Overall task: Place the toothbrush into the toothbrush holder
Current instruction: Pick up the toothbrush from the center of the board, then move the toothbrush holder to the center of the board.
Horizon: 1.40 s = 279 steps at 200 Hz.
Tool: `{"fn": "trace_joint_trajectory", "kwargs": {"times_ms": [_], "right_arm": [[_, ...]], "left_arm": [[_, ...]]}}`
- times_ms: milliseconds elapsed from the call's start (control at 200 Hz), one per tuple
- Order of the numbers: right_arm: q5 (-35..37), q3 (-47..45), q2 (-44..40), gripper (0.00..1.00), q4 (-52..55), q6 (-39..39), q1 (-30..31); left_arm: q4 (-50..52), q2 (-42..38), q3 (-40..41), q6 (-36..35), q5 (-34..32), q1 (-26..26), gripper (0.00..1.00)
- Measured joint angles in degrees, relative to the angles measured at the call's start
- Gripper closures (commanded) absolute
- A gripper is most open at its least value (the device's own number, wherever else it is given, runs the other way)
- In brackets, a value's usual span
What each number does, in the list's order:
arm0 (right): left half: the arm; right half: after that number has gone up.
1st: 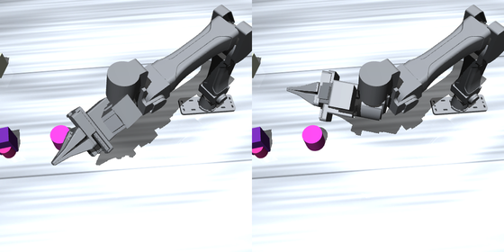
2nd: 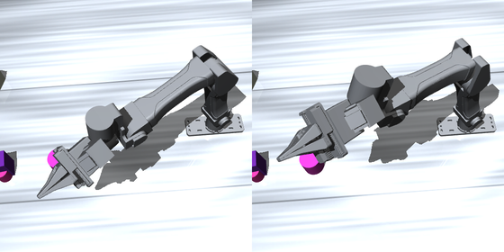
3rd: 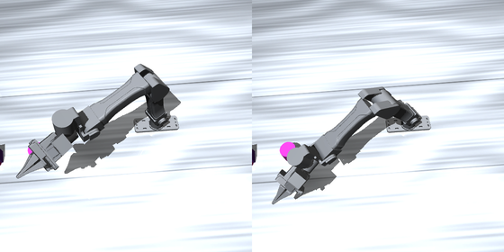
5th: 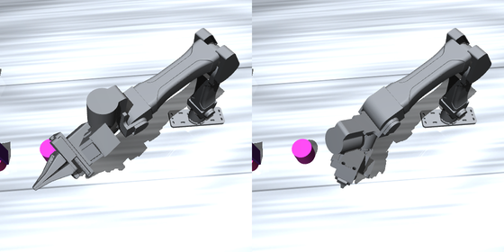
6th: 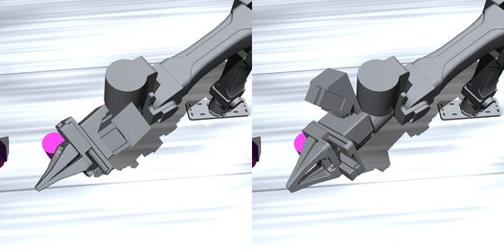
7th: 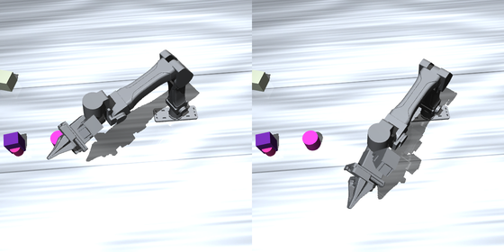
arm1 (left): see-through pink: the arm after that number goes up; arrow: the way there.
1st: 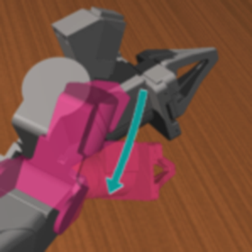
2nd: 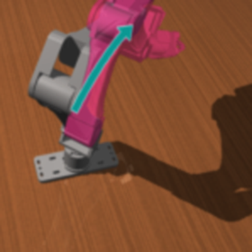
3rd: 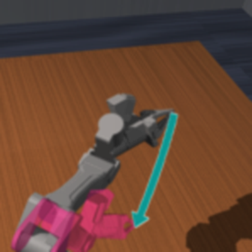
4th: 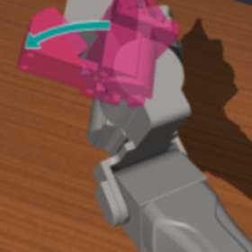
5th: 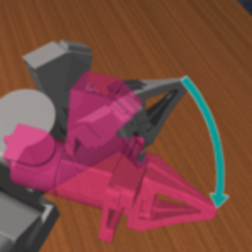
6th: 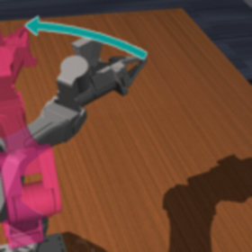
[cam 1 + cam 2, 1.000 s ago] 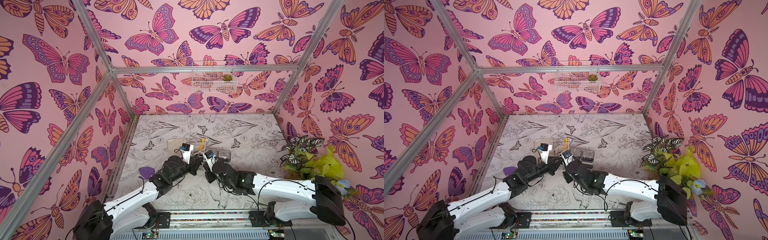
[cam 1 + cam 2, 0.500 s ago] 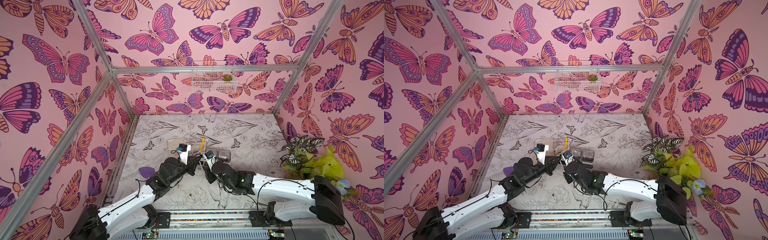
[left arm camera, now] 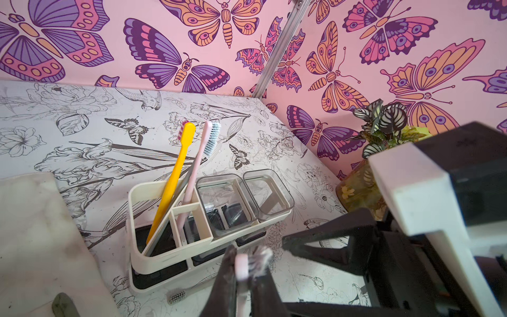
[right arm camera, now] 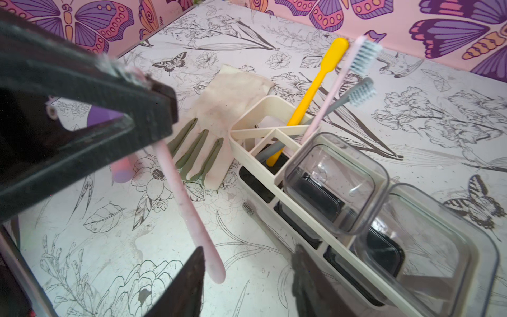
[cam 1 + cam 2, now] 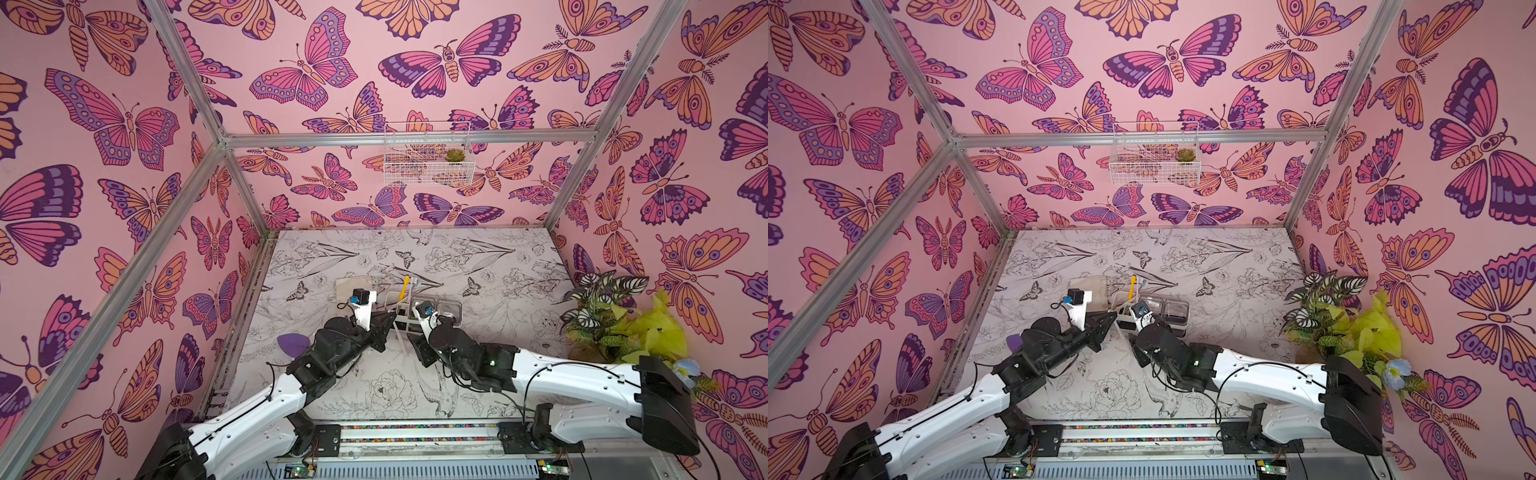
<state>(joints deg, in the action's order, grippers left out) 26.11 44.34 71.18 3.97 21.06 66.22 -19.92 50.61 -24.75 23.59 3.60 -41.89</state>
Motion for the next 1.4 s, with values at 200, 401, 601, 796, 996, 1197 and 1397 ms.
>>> {"fn": "trace_joint_trajectory", "kwargs": {"times_ms": [200,401,601,796,996,1197,1397], "right_arm": [[4.7,-3.3,-7.2,0.18,4.1,-0.4,-0.2],[8.0,-7.3,-17.3,0.08,8.8,-0.7,-4.3],[8.2,-6.5,-21.0,0.08,15.5,-1.8,-15.5],[3.1,-5.1,-18.5,0.09,18.4,-1.8,-27.1],[-1.8,-4.7,-11.1,0.09,17.5,-4.2,-31.1],[-4.8,-4.7,-6.7,0.08,14.7,-7.1,-31.5],[-5.7,-5.3,-6.0,0.09,11.0,-7.4,-32.1]], "left_arm": [[0.3,0.0,0.0,-0.7,-0.7,0.0,1.00],[1.7,0.0,-1.2,-1.6,-1.7,0.0,1.00],[3.5,0.5,-5.0,-3.0,-3.5,0.0,1.00],[4.5,1.9,-9.4,-5.1,-5.1,0.0,1.00],[5.0,3.9,-13.5,-8.6,-5.6,0.2,1.00],[5.1,5.9,-15.7,-11.0,-6.4,0.3,1.00],[4.9,8.0,-17.2,-13.0,-7.1,0.3,1.00]]}}
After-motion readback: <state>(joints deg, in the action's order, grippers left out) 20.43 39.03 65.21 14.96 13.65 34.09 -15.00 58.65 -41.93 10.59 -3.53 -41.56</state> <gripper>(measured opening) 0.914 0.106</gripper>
